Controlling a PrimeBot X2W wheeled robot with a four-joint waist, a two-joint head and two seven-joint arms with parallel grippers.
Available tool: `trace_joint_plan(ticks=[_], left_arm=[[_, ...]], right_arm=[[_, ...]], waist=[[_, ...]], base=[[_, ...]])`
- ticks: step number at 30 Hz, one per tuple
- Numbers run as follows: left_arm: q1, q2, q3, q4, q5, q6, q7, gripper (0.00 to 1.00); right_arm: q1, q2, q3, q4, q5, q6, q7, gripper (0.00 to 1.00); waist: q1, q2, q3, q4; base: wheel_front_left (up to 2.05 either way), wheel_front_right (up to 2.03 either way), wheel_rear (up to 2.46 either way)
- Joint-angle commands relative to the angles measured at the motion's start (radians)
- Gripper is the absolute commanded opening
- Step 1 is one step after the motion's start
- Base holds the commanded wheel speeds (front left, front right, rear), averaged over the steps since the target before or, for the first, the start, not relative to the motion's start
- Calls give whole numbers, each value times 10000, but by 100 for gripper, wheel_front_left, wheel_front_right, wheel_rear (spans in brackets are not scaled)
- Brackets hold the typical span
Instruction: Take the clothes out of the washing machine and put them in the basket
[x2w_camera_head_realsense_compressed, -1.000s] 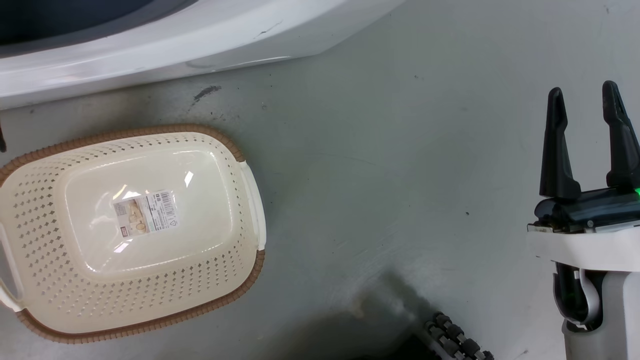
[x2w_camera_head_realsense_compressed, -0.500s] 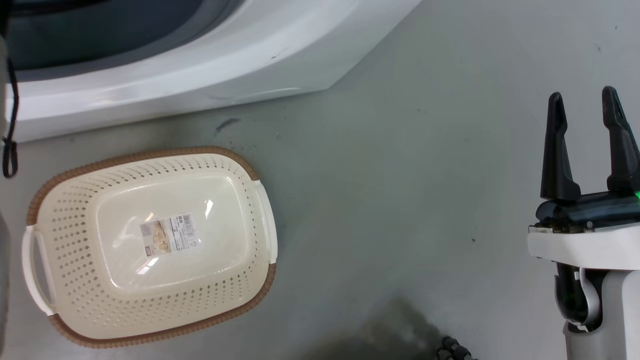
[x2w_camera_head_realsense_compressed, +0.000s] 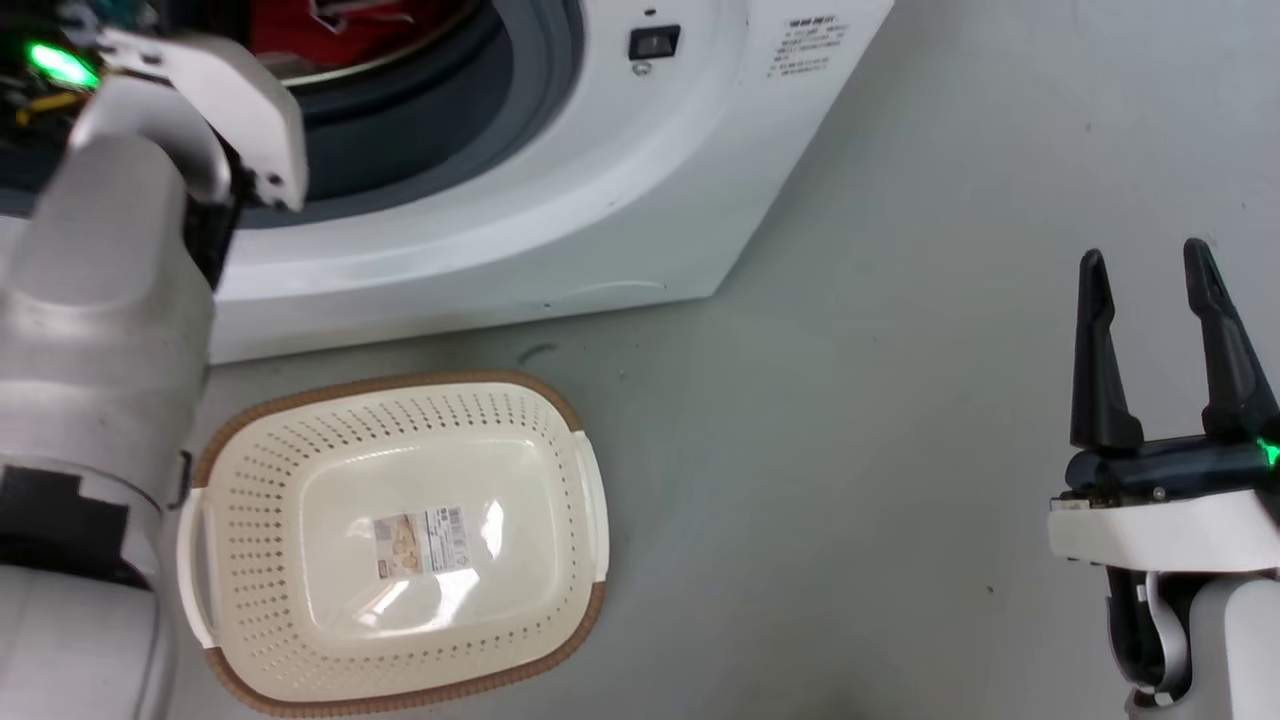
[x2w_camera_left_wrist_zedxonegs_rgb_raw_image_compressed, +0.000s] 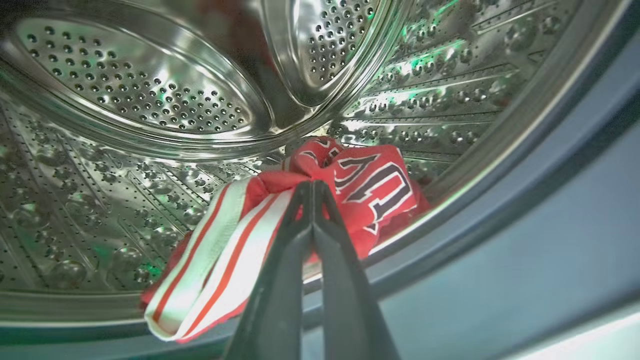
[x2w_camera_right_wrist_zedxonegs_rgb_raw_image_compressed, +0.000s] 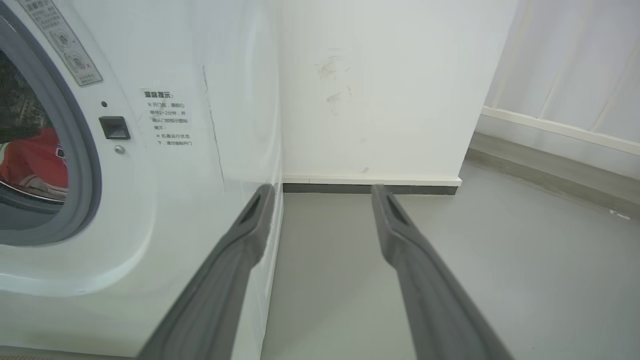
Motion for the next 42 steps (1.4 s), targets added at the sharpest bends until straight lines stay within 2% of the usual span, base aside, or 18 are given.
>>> trace_joint_plan(ticks=[1, 9, 23, 31, 42], left_arm=[[347, -73, -29, -121, -118, 2, -165, 0], [1805, -211, 164, -1093, -528, 41, -487, 0], [4514, 172, 599, -5275, -162, 701, -507, 0], [5627, 568, 537, -7401, -88, 1073, -317, 0], [6611, 1345, 650, -10802, -5, 1723, 655, 0]], right_arm=[[196, 8, 16, 40, -84, -7, -21, 100], [763, 8, -30, 170, -265, -7, -19, 100], [1581, 8, -34, 316, -524, -7, -21, 100], [1967, 8, -25, 396, -489, -7, -21, 100], [2246, 8, -70, 437, -471, -7, -19, 100]], waist=[[1, 0, -580, 322], [1, 0, -1581, 693], [1, 0, -2959, 1169], [1, 0, -3523, 1354], [1, 0, -3880, 1541]], base=[[0, 0, 0], [0, 0, 0], [0, 0, 0], [0, 0, 0], [0, 0, 0]])
